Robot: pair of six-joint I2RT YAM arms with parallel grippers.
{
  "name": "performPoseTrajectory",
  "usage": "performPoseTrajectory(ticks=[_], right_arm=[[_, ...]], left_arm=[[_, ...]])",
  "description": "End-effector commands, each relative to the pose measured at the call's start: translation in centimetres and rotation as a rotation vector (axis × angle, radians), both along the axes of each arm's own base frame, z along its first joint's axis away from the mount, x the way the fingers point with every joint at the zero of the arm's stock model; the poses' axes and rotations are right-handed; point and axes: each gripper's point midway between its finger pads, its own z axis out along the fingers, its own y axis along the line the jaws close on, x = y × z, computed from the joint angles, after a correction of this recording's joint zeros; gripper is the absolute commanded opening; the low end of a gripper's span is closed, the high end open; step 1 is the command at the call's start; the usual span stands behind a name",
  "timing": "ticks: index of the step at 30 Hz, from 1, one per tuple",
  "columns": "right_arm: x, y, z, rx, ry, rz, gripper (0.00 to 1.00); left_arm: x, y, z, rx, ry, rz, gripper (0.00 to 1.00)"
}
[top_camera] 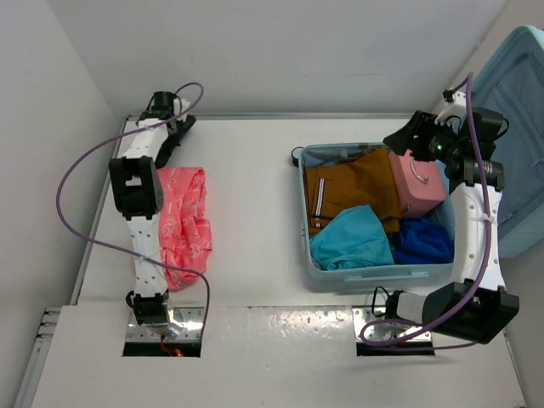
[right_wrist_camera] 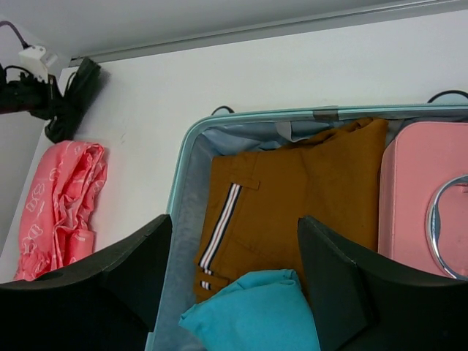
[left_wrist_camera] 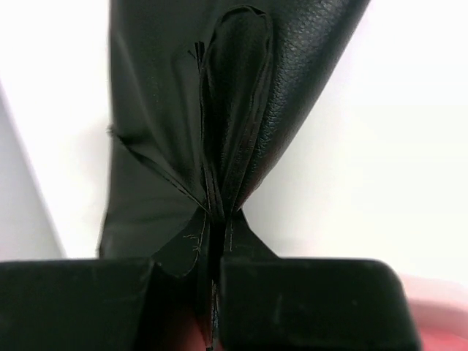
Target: Pack the luggage
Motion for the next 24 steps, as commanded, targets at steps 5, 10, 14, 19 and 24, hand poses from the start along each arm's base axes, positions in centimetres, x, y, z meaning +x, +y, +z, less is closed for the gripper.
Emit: performPoseTrajectory(ticks=[5,10,14,19,24], right_arm=[[-0.3,-0.3,3.4,-0.051,-0.101,-0.022,0.69],[-0.7,-2.7,4.7,-0.025,-0.129,-0.167,0.69],[-1.4,-7.7,5.2,0.044,-0.148,-0.346,0.69],[-2.8,-9.9,5.1,0.108,-0.144,-0.375,0.69],[-4.0,-11.3,4.7,0.12,-0.133,-0.379,0.69]], left_arm=[[0.3,-23.0,21.3,-0.19,-0.435,-0.401,0.0],[-5.7,-37.8,25.8,-0.219,-0.517,-0.642,0.0],[-11.9,-46.7,26.2,-0.241,-0.53,-0.865,0.0],[-16.9,-53.4,22.0,-0.124,-0.527,-1.04,0.0],[-17.1,-55.0,13.7,0.0,-0.415,-1.034,0.0]])
